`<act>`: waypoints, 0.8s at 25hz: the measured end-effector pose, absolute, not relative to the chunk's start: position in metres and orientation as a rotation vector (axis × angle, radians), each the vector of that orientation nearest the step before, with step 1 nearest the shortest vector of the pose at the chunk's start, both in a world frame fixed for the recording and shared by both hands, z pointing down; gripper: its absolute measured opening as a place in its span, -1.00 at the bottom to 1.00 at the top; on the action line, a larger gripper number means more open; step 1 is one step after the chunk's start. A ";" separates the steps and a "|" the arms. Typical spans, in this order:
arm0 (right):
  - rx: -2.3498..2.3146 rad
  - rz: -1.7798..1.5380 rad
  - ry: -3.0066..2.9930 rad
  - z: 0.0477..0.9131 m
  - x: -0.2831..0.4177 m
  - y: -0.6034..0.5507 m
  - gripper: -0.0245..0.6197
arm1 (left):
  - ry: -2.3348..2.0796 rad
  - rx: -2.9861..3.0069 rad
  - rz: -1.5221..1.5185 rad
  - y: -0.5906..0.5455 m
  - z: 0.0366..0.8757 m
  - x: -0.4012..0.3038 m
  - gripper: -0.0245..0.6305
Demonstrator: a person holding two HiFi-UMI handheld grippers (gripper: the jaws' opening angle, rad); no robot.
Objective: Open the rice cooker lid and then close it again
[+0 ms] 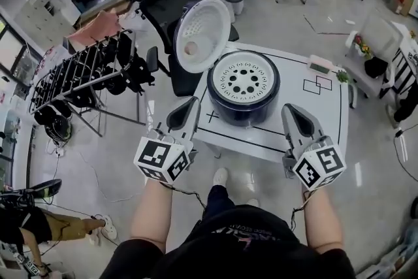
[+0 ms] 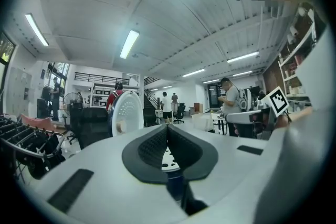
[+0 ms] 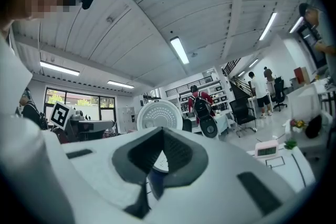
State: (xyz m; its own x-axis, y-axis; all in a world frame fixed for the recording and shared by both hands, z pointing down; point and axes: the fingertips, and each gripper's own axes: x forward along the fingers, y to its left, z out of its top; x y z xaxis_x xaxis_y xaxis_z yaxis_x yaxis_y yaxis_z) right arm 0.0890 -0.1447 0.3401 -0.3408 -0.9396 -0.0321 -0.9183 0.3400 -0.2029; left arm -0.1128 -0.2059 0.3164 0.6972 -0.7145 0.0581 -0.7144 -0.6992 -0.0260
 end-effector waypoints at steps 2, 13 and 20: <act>-1.704 -0.232 2.466 0.345 0.091 -0.128 -0.92 | 1.204 -2.908 -0.120 -0.182 0.324 -0.102 -0.92; -1.692 -0.268 2.506 0.362 0.092 -0.078 -0.92 | 1.111 -2.994 -0.208 -0.099 0.358 -0.061 -0.92; -1.695 -0.278 2.507 0.365 0.073 -0.071 -0.92 | 1.080 -3.034 -0.237 -0.079 0.375 -0.061 -0.92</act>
State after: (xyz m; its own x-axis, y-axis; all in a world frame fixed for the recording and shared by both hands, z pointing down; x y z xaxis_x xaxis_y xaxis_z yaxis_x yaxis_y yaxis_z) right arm 0.0735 -0.0705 0.3650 -0.3743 -0.9271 0.0174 -0.9085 0.3629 -0.2072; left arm -0.0606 -0.0792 0.3747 0.7661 -0.6207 0.1667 -0.6335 -0.7730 0.0336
